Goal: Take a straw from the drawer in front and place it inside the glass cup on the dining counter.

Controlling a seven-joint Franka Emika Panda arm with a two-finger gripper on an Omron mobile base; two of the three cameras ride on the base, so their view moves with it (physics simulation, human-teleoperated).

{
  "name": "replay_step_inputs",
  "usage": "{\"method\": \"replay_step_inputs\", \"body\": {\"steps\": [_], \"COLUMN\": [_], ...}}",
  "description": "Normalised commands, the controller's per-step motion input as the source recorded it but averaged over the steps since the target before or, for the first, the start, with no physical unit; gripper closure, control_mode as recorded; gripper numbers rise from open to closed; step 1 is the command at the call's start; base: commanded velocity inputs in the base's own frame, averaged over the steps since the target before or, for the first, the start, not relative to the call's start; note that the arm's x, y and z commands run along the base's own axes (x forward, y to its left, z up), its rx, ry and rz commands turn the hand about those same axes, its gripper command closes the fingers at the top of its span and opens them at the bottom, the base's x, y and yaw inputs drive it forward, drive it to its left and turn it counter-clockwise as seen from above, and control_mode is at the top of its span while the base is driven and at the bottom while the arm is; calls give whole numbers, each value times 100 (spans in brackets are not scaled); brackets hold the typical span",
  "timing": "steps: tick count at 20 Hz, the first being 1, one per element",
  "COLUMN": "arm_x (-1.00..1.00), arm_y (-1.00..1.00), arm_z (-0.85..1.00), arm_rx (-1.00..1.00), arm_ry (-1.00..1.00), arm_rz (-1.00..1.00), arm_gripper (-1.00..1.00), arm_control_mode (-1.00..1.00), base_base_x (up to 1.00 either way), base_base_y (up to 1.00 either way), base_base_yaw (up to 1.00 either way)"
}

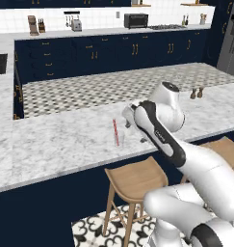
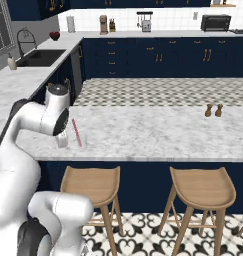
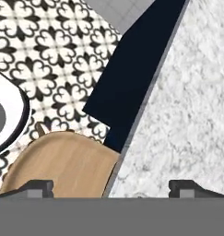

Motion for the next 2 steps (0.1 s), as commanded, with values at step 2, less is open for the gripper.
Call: {"method": "replay_step_inputs", "body": {"steps": [2], "arm_x": [-59], "arm_y": [11], "arm_z": [0], "arm_rx": [-26], "arm_ry": [0], "arm_rz": [0], "arm_gripper": [-100], "arm_control_mode": [-100], "base_base_x": [0], "base_base_y": [0], "base_base_yaw": [0]}}
